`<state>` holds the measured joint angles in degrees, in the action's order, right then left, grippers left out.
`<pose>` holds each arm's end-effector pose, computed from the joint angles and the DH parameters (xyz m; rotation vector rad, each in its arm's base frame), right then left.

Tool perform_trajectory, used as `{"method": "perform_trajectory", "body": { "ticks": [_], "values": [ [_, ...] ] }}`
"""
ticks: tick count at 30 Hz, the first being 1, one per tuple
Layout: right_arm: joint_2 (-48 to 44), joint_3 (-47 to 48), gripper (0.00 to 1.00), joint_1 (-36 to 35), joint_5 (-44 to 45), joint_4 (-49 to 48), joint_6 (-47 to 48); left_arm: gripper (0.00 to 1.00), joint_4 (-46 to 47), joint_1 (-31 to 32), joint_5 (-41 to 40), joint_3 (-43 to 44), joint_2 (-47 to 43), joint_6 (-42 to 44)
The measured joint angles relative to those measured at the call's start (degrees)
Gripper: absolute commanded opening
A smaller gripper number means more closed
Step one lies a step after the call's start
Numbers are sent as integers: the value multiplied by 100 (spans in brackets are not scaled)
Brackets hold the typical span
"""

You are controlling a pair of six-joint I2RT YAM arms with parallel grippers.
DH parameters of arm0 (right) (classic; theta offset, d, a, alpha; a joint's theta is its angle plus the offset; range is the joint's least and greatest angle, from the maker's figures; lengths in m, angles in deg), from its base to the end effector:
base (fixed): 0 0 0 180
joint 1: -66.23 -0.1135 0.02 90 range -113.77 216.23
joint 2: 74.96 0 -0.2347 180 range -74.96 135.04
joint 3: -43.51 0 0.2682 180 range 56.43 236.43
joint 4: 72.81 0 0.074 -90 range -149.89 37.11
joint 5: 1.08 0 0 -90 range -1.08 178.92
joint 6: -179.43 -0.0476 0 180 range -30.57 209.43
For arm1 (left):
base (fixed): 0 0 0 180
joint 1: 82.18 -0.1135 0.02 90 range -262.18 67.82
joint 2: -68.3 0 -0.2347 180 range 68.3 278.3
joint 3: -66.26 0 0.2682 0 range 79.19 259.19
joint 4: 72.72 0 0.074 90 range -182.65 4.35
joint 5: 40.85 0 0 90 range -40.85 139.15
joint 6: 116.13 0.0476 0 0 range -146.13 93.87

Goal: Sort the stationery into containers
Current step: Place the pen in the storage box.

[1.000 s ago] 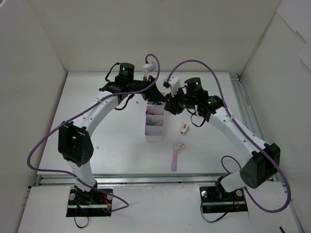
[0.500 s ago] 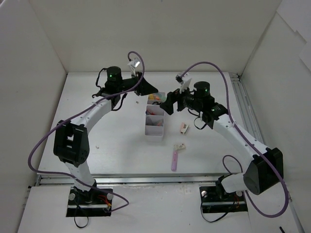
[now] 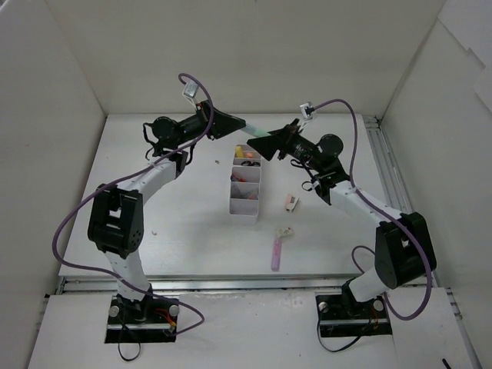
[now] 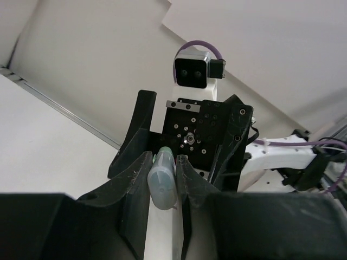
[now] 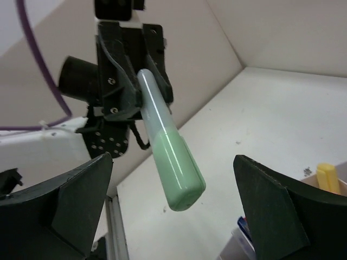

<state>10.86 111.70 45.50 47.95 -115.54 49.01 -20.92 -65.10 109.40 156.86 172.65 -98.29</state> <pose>0.3238 0.1559 0.3130 -0.4782 1.2729 1.3150 0.3851 -0.1616 0.3373 0.5692 1.3781 -1.7782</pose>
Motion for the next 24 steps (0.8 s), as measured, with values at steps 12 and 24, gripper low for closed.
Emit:
{"method": "perform_trajectory", "body": {
  "ticks": [12,24],
  "values": [
    [1106,-61,52,20,-94,-1497,-2149,0,481,-111,-83,-153,398,-728],
    [870,-61,10,4,-116,-1617,-2153,0,623,-173,-144,-188,332,-634]
  ]
}}
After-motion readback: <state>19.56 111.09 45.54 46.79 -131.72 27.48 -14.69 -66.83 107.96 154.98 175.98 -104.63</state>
